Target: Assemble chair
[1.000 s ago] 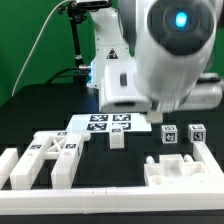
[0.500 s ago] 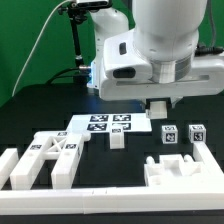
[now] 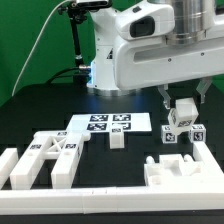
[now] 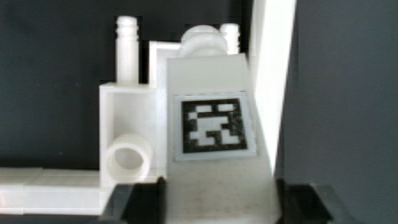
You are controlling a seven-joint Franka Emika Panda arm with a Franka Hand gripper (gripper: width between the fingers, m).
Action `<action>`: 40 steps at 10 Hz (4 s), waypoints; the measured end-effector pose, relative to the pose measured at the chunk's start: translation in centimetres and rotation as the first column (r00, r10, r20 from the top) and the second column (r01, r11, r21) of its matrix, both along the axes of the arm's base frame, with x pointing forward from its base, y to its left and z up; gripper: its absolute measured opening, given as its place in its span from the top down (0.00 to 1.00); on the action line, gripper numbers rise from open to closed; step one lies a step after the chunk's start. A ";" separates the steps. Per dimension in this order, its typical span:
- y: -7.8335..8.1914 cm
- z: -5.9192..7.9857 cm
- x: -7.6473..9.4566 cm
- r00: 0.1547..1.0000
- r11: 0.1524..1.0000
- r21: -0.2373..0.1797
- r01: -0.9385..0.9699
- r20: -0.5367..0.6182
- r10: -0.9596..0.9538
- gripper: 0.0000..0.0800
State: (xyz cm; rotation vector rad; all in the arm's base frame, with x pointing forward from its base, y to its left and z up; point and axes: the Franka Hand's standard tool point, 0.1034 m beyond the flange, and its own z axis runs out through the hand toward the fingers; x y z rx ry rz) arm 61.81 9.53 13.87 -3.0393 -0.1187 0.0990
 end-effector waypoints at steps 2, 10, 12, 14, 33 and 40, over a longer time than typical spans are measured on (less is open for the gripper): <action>-0.1 -0.2 0.8 0.988 1.000 0.002 0.014 0.152 -0.014 0.64; 0.9 -0.3 3.4 0.835 1.000 0.017 0.018 0.549 -0.025 0.64; 1.8 -1.7 2.6 0.805 1.000 0.013 0.004 0.593 -0.011 0.64; 1.7 -2.4 2.3 0.808 1.000 0.008 0.001 0.589 -0.005 0.64; 2.1 -5.3 1.5 0.831 1.000 0.014 0.017 0.556 -0.022 0.19; 0.8 -6.4 2.7 0.973 0.994 0.033 0.104 0.205 -0.109 0.19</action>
Offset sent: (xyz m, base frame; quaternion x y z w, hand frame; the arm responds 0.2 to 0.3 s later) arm 0.0375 0.0203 0.0017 0.0459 0.2185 -0.0119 0.9747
